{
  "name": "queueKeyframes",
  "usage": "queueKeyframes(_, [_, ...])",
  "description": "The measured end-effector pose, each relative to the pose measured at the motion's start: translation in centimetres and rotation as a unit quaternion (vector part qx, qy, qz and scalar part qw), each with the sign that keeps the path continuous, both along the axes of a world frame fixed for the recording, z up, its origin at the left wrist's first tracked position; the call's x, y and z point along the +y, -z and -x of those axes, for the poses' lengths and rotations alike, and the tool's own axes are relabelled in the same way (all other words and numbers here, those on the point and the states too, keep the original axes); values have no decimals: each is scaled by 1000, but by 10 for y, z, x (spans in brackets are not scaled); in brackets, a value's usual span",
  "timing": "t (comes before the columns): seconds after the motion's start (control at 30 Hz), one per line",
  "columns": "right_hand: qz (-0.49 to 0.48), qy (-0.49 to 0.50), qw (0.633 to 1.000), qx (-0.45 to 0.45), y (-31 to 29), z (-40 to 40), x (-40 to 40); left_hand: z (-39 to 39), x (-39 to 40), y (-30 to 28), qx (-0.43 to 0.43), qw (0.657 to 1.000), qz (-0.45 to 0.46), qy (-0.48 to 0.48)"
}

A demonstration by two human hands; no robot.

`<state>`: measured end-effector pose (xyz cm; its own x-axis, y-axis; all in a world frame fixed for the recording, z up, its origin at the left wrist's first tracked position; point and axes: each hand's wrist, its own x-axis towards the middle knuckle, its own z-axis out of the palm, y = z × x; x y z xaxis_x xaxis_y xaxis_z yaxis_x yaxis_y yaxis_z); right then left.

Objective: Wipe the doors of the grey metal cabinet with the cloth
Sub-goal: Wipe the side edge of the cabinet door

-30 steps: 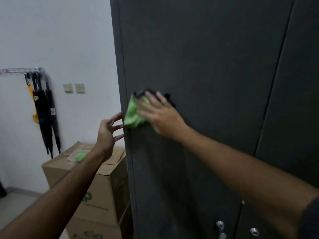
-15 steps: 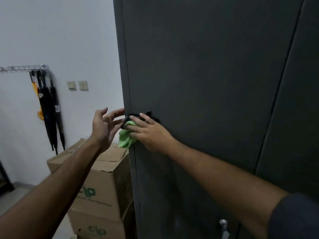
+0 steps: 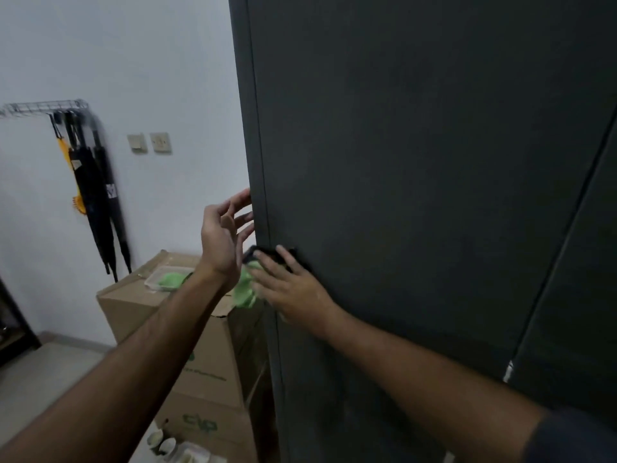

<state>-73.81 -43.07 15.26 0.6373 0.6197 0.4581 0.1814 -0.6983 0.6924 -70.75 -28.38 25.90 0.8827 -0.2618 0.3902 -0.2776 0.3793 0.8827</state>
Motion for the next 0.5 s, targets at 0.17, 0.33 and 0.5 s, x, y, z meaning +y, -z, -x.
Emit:
queueKeyframes(0.17, [40, 10, 996, 75, 90, 10, 8, -1, -1, 7, -40, 999, 4, -23])
queueKeyframes(0.33, [98, 6, 988, 115, 107, 20, -3, 4, -3, 15, -75, 997, -15, -18])
queueKeyframes(0.5, [-88, 43, 995, 14, 122, 16, 16, 5, -10, 24, -104, 994, -4, -36])
